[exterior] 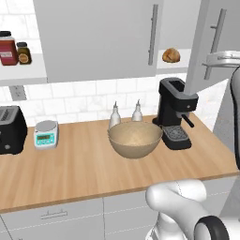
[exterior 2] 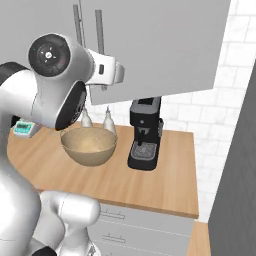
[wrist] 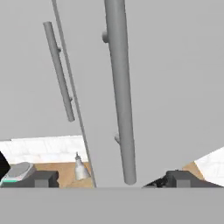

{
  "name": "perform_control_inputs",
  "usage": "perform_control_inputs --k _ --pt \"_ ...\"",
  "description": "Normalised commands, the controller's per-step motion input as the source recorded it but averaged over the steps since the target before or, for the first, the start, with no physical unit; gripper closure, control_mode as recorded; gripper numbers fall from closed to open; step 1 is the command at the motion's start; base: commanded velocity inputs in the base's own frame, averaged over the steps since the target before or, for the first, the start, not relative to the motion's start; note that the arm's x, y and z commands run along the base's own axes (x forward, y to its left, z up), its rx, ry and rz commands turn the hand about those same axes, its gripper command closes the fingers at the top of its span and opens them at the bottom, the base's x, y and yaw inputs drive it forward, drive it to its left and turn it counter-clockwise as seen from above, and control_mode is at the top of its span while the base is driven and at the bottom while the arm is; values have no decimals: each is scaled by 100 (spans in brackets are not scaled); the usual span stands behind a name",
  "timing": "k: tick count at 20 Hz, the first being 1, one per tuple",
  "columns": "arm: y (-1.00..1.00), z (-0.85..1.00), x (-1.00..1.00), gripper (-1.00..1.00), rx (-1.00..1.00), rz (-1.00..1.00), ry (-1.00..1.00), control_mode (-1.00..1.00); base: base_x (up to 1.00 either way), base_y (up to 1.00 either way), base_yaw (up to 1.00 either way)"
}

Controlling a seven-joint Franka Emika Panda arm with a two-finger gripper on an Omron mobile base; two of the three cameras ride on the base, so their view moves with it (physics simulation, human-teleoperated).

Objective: Open the cabinet, pick up the bread from the cabinet and place it in the basket. Then move the basket to the dining counter.

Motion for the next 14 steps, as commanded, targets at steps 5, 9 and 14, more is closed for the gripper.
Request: perform_control_inputs --k 5,9,14 --pt "96 -2 22 -100 18 -28 5 -100 0 0 0" --pt "57 -7 89 -100 25 -41 8 -100 0 0 0" --pt "32 -1 70 -100 40 -42 1 -100 0 0 0"
